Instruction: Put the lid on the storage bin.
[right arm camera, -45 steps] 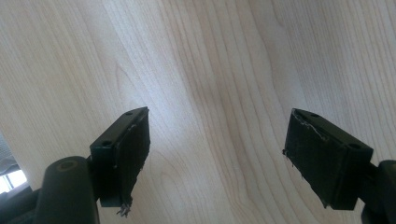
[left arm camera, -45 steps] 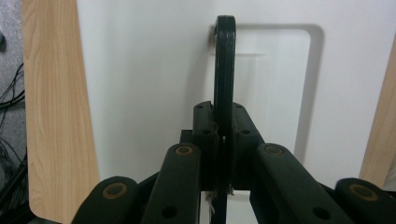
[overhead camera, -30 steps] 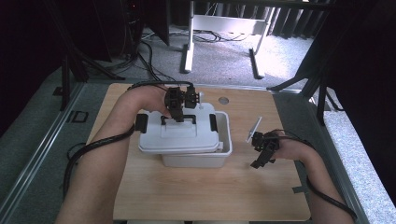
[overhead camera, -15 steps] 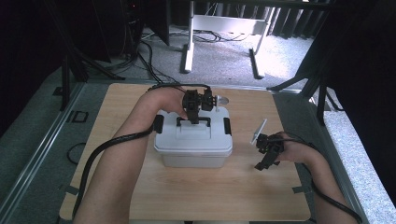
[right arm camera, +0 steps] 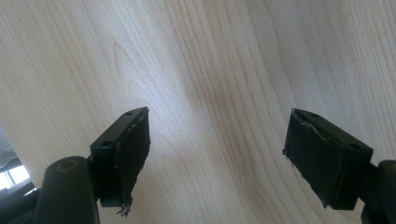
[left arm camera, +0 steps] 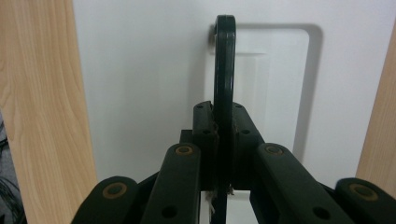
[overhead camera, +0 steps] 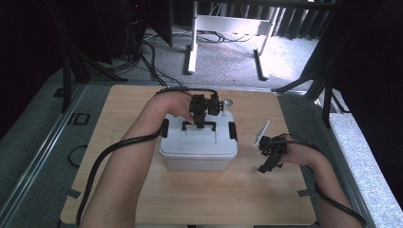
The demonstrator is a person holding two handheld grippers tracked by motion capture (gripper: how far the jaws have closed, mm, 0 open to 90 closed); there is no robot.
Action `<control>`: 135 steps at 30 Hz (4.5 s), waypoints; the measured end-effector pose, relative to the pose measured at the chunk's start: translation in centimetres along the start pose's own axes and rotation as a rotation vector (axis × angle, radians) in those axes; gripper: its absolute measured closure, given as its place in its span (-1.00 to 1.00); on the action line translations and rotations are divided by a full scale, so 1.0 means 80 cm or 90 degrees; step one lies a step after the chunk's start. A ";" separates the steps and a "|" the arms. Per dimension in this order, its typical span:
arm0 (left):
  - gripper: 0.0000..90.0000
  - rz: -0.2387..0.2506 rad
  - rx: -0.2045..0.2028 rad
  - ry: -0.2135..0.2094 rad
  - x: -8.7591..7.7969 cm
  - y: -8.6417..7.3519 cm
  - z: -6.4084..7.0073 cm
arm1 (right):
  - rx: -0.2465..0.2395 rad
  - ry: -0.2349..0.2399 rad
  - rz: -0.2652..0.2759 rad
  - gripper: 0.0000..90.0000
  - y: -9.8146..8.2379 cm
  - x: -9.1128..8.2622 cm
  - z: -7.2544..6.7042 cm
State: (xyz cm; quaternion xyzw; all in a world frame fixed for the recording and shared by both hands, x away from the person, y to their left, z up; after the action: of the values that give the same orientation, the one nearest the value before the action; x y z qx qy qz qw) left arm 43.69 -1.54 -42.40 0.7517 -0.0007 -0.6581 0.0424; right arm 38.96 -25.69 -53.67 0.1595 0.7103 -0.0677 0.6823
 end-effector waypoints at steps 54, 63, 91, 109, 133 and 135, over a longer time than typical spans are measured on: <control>-0.18 0.094 -0.199 -0.039 -0.035 -0.154 0.022 | 0.019 -0.011 0.032 -0.55 0.000 -0.001 0.000; -0.18 0.103 -0.230 -0.038 -0.036 -0.198 0.031 | 0.018 -0.016 0.032 -0.55 -0.001 -0.005 -0.002; -0.17 0.117 -0.317 -0.064 0.030 -0.304 0.078 | 0.018 -0.026 0.044 -0.56 -0.003 0.000 -0.006; -0.17 0.112 -0.337 -0.072 0.086 -0.331 0.111 | 0.034 -0.034 0.078 -0.57 -0.016 0.016 -0.008; -0.94 0.214 -0.413 -0.050 0.165 -0.360 0.152 | 0.108 -0.059 0.175 -0.73 -0.033 0.047 -0.008; -0.94 0.212 -0.412 -0.045 0.172 -0.363 0.156 | 0.116 -0.070 0.181 -0.74 -0.034 0.054 -0.007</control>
State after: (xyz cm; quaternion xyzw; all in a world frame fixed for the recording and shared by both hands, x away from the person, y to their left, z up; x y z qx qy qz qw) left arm 31.58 25.86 -59.52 0.6657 0.0842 -0.6339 0.3846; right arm 37.46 -27.50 -58.24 0.3155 0.6332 -0.0437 0.7054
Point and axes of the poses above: each handheld gripper's, and its own axes: x roughly forward along the jaws, y roughly out of its top, z roughly to its right, the point moved 7 cm from there along x, roughly forward along the jaws, and after that the axes turned 2 degrees about -x, right-handed, at the moved point
